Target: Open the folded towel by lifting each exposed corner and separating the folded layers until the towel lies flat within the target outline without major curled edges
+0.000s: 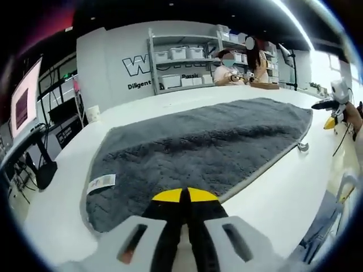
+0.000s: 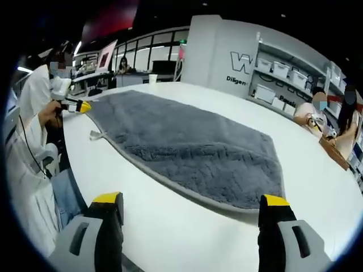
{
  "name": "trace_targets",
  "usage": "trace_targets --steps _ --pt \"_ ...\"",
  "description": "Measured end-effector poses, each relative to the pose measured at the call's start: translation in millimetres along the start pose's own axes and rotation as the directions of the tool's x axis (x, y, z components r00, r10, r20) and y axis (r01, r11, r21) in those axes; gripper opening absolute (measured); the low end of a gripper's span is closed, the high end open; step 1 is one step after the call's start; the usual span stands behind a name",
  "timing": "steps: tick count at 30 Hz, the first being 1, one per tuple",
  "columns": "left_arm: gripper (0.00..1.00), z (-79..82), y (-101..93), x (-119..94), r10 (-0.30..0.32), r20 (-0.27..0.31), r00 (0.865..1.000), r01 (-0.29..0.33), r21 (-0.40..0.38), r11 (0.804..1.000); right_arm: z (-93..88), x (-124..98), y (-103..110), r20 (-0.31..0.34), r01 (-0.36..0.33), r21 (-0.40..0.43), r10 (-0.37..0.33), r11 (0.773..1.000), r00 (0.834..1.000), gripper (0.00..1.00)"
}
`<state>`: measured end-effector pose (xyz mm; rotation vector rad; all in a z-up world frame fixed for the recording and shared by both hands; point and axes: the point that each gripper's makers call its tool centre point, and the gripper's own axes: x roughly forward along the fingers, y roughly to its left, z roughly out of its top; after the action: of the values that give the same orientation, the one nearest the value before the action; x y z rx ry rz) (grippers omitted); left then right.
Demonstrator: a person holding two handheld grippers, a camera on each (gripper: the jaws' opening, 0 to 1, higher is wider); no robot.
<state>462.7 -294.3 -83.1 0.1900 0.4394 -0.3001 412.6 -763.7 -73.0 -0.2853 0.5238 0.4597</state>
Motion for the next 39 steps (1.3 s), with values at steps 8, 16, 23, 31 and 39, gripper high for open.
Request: trace_targets --steps 8,16,23,31,39 --pt "0.0 -5.3 6.5 -8.8 0.006 -0.023 1.0 -0.006 0.001 1.0 -1.5 -0.1 0.9 -0.006 -0.001 -0.002 0.001 1.0 1.0 0.99" --pt "0.0 -9.3 9.4 -15.5 0.012 -0.04 0.999 -0.013 -0.003 1.0 -2.4 0.9 4.7 -0.009 -0.01 -0.006 0.01 1.0 1.0 0.99" --pt "0.0 -11.6 10.4 -18.1 0.019 -0.042 0.999 -0.019 -0.011 1.0 -4.8 1.7 5.0 -0.017 -0.014 -0.004 0.014 1.0 1.0 0.99" --pt "0.0 -12.4 8.9 -19.7 0.025 -0.042 0.999 -0.026 -0.004 1.0 -5.3 0.9 4.2 -0.019 -0.011 0.002 0.011 1.0 1.0 0.99" --pt "0.06 -6.4 6.5 -21.3 -0.016 -0.009 1.0 0.015 -0.085 0.996 -0.3 -6.2 -1.4 0.001 0.006 0.014 -0.006 1.0 1.0 0.99"
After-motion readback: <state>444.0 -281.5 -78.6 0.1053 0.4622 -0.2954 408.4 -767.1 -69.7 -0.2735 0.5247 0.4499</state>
